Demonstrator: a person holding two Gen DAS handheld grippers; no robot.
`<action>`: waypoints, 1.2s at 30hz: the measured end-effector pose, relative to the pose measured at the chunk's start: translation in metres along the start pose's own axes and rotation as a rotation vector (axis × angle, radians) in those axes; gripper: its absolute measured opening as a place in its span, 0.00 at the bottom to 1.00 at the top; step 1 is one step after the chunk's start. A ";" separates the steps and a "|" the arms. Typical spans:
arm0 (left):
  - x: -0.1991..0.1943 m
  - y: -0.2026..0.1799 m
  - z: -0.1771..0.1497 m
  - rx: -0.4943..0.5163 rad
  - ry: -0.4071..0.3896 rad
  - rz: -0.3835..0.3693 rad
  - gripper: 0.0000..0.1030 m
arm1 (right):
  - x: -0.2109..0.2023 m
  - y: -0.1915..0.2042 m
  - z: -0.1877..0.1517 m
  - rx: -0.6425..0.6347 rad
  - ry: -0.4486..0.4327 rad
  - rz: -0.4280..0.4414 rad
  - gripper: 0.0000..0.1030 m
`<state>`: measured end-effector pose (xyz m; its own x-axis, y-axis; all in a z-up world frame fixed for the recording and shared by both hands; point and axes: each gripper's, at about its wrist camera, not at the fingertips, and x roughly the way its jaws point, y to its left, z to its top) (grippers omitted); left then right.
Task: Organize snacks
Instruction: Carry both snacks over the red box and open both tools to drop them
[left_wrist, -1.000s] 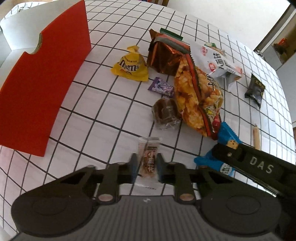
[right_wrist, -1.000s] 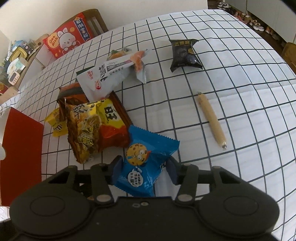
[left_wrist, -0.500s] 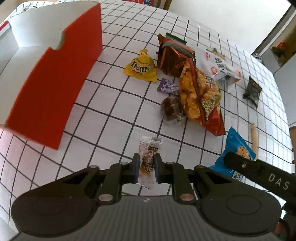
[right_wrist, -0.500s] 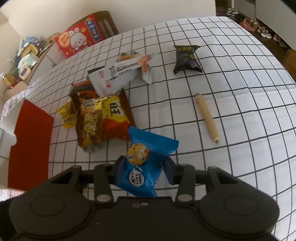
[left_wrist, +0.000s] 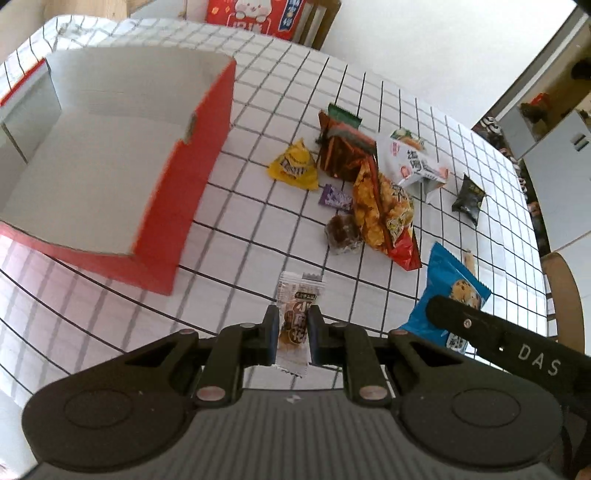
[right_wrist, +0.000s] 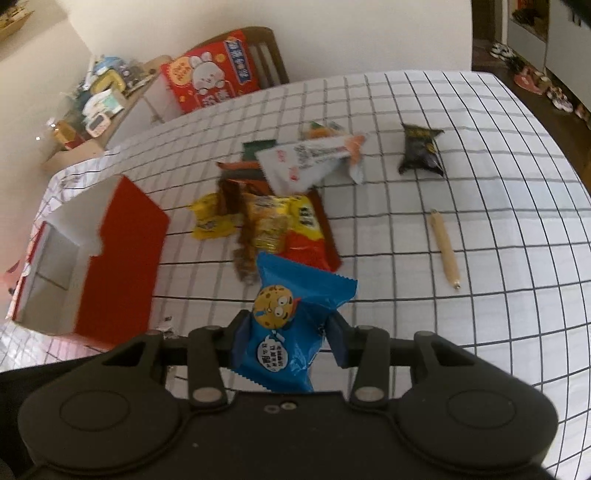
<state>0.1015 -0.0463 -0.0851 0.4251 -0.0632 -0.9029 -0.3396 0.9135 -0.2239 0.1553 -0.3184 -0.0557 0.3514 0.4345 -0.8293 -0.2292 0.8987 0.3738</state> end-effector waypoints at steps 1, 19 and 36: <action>-0.005 0.003 0.001 0.006 -0.001 0.000 0.15 | -0.003 0.006 0.000 -0.009 -0.003 0.003 0.41; -0.071 0.096 0.045 -0.034 -0.088 0.024 0.15 | -0.009 0.134 0.007 -0.186 -0.038 0.081 0.41; -0.085 0.194 0.083 -0.115 -0.157 0.136 0.15 | 0.022 0.246 0.010 -0.324 -0.037 0.137 0.41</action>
<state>0.0690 0.1697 -0.0213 0.4914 0.1287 -0.8614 -0.4921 0.8570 -0.1528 0.1160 -0.0865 0.0221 0.3287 0.5574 -0.7624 -0.5507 0.7690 0.3247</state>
